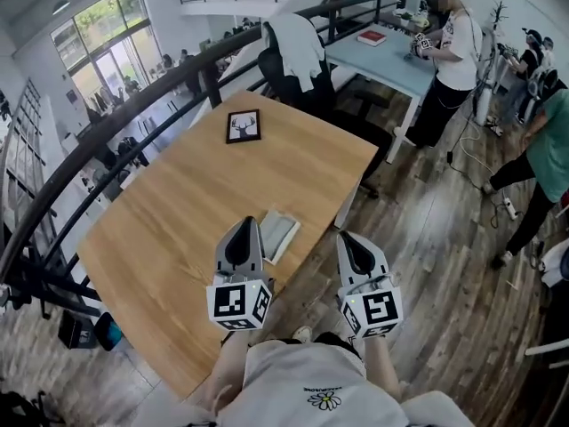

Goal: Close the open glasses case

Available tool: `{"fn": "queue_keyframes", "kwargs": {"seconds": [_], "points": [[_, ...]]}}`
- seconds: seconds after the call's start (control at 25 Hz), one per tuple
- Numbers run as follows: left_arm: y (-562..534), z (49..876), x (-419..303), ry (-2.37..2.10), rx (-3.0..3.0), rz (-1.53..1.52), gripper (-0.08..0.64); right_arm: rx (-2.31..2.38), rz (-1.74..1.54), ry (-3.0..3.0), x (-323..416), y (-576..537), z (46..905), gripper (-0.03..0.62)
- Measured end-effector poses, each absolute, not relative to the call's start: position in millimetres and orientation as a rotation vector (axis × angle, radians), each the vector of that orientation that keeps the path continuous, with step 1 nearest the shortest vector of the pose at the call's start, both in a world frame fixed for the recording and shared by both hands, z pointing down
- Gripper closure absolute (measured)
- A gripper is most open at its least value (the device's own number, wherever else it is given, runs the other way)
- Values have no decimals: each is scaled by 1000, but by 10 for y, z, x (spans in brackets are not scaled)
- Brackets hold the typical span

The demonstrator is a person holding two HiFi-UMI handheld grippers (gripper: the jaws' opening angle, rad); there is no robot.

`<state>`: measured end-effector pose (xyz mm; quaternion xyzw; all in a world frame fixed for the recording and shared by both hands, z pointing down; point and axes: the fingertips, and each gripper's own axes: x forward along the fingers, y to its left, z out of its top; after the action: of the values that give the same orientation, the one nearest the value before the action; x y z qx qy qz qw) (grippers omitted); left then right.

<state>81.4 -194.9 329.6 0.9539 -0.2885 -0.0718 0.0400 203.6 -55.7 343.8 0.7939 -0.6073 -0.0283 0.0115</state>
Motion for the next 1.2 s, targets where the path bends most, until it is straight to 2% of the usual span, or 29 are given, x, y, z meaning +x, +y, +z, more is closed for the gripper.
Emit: {"fn": "queue_keyframes", "kwargs": {"seconds": [0.4,0.68,1.2], "points": [[-2297,3455,666,-1195,2791,-128,543,2251,-9,-2151,2267,-1243,3583,581],[-2206,3505,514,-1433,2668,-156,543,1987,-57,-2358,2175,-1542,3541,581],[-2222,3564,427,-1564,2585,-161,543,1774,-30,-2486,1978,-1719,3639,576]]}}
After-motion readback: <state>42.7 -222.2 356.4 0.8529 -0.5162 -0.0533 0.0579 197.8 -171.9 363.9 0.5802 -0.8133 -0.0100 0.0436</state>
